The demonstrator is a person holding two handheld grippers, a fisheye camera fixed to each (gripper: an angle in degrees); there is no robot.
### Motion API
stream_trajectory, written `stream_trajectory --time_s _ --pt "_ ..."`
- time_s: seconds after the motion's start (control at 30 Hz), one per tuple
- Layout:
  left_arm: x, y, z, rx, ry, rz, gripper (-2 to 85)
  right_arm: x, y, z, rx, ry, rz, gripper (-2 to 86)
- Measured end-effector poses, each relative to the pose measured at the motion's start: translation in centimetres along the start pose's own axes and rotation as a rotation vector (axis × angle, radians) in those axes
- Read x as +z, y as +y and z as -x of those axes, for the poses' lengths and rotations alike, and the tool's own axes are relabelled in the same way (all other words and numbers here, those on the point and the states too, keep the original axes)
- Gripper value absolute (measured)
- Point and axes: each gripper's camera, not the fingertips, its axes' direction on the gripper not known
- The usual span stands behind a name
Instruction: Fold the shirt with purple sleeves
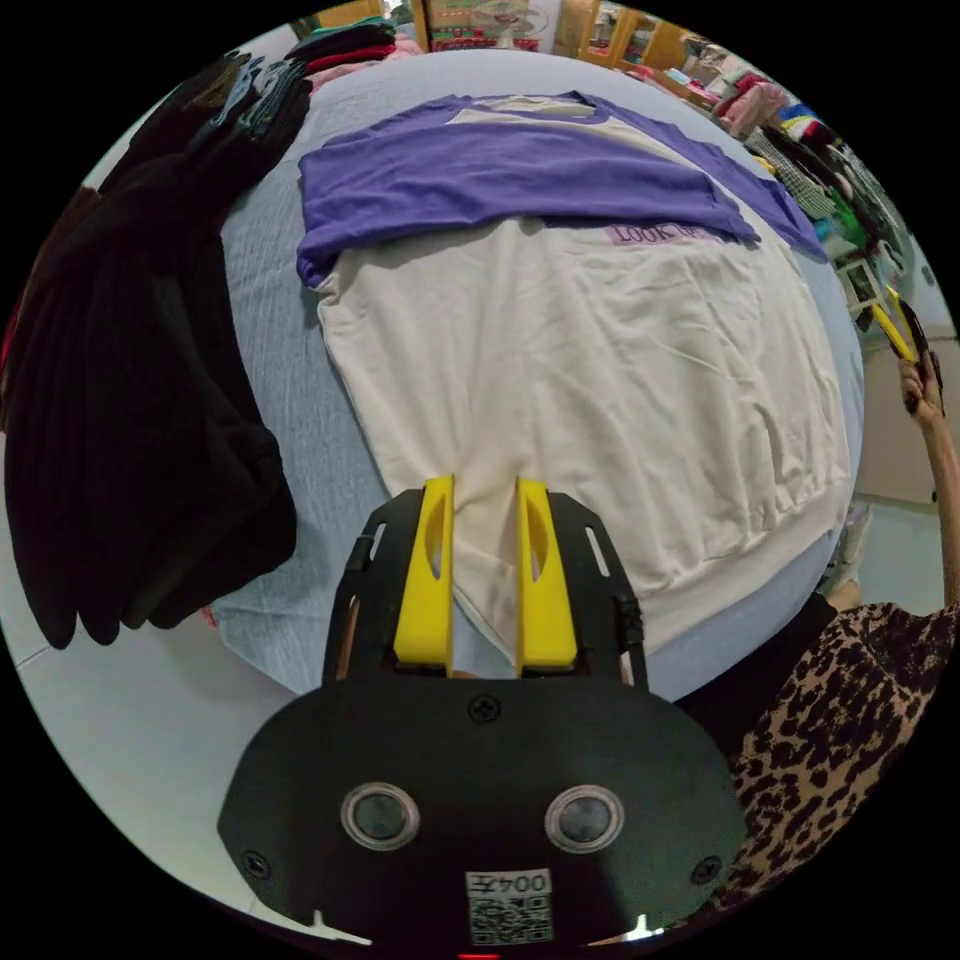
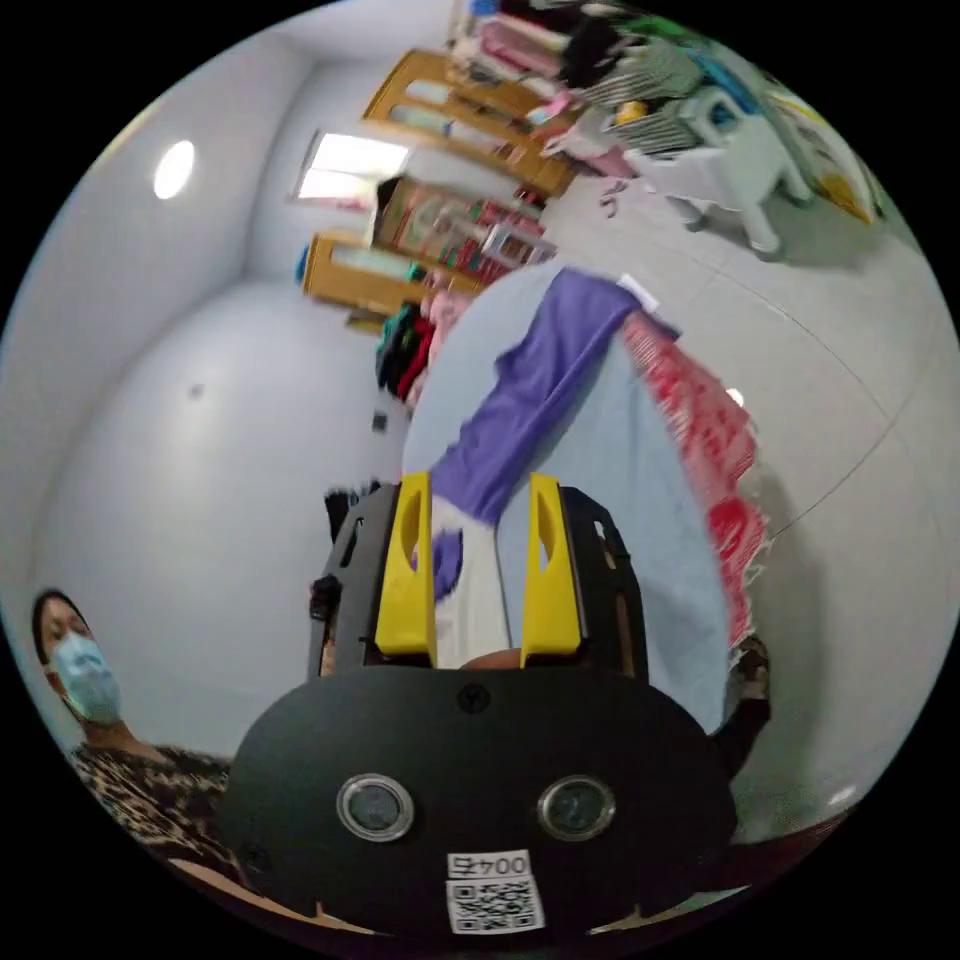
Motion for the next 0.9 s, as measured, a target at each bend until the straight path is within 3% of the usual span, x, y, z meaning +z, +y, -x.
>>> stream_trajectory --time_s 0.1,0.23,0.47,0.63,0.73,0.9 --pt "0.4 -1.5 -0.3 -0.039 -0.01 0.053 9.2 -8.6 -10.0 -6.9 0.207 -0.092 -0.072 16.5" --pt "1.2 -3.8 -0.6 -0.092 -0.014 0.15 9.0 -13.2 -20.4 -14.5 0.402 -0.197 0.02 18.2" --pt "2.4 -7.2 -1.7 -0.112 -0.051 0.27 7.7 -15.2 -31.7 -19.8 0.483 -0.486 0.197 19.5" --pt "3.0 -8.2 -1.8 -0.147 -0.045 0.287 7.3 -17.7 -36.5 -20.6 0.505 -0.626 0.154 15.3" --pt "3.2 -8.7 -1.6 -0.167 -0.028 0.289 7.2 -19.6 -39.4 -19.5 0.481 -0.64 0.149 10.6" --pt "3.5 -9.2 -1.7 -0.151 -0.025 0.286 7.2 -24.4 -42.1 -17.2 0.518 -0.489 0.128 8.4"
